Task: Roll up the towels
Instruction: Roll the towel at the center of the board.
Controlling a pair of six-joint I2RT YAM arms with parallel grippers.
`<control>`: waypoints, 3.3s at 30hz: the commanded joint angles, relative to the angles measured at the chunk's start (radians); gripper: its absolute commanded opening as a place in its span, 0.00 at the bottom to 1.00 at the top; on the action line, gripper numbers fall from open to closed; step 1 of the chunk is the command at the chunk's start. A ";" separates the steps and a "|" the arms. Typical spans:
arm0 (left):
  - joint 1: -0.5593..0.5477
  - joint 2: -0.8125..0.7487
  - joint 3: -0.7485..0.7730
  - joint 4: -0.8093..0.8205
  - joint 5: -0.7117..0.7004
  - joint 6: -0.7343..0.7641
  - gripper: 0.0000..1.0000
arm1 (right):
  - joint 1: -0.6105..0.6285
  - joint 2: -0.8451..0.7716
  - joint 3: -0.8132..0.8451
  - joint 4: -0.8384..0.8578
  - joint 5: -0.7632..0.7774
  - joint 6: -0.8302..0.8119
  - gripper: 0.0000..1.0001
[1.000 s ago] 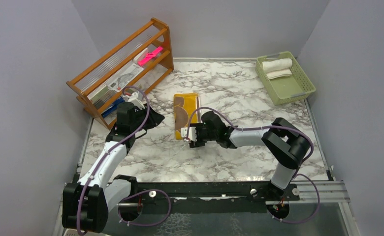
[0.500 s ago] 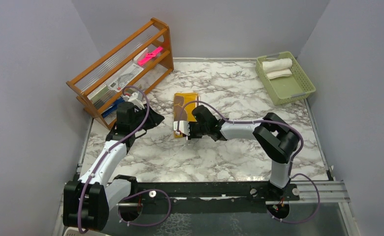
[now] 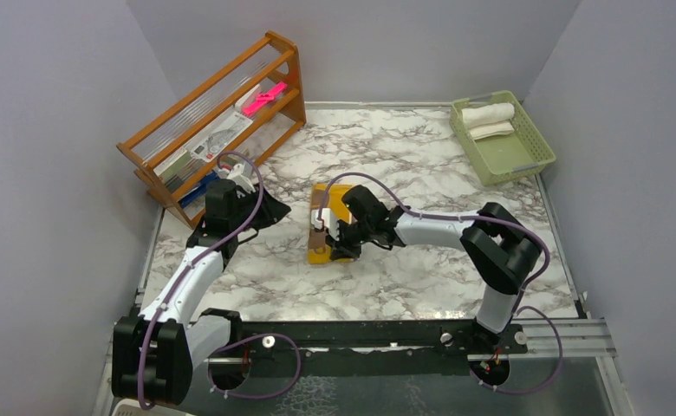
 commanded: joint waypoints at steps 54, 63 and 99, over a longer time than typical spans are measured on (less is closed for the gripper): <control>-0.262 0.513 -0.212 0.586 0.047 -0.079 0.00 | -0.254 -0.065 0.035 0.178 -0.033 0.567 1.00; -0.251 0.556 -0.175 0.595 0.074 -0.078 0.00 | -0.275 -0.208 -0.260 0.699 0.172 0.656 0.95; -0.172 0.661 -0.097 0.595 0.270 -0.131 0.00 | 0.108 0.001 -0.418 0.657 0.413 -0.612 0.53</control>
